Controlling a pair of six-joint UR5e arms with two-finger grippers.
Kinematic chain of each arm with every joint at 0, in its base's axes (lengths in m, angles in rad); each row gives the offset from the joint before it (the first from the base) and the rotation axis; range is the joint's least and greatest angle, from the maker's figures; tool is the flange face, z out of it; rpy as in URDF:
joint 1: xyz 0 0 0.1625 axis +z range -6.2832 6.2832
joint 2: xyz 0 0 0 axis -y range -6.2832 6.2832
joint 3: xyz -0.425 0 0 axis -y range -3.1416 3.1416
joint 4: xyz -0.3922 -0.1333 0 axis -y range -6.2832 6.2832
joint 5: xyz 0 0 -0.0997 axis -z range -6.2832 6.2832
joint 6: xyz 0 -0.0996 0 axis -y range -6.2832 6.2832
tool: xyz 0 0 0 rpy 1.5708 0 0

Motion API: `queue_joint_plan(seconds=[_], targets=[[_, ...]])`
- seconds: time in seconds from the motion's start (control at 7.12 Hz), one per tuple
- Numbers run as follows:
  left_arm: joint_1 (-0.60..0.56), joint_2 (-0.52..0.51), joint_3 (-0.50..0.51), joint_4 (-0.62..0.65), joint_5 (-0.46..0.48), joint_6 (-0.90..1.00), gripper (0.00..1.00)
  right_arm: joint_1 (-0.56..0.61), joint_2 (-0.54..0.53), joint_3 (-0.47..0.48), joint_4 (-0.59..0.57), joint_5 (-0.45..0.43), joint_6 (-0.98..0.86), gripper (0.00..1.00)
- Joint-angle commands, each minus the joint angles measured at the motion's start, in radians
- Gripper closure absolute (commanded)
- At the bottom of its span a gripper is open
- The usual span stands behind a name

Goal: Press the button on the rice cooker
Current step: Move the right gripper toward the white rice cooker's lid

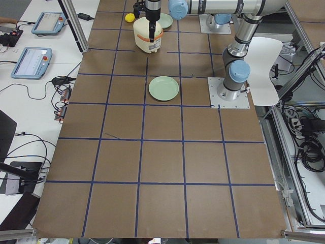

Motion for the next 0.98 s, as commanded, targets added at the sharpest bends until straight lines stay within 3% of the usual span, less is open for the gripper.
queue_joint_plan(seconds=[0.0, 0.28, 0.56, 0.7, 0.84], targets=[[0.0, 0.0, 0.0, 0.0, 0.0, 0.0, 0.0, 0.0, -0.004, 0.003, -0.013, 0.003, 0.0, 0.01], [0.0, 0.0, 0.0, 0.0, 0.0, 0.0, 0.0, 0.021, 0.001, -0.012, -0.038, 0.017, 0.032, 0.08], [0.0, 0.0, 0.0, 0.0, 0.0, 0.0, 0.0, 0.133, 0.036, -0.003, -0.137, 0.017, 0.119, 0.08], [0.0, -0.001, 0.0, 0.0, 0.0, 0.0, 0.0, 0.167, 0.098, -0.015, -0.192, 0.018, 0.147, 0.2], [0.0, 0.0, 0.0, 0.0, 0.0, 0.0, 0.0, 0.17, 0.138, -0.018, -0.199, 0.02, 0.162, 0.44]])
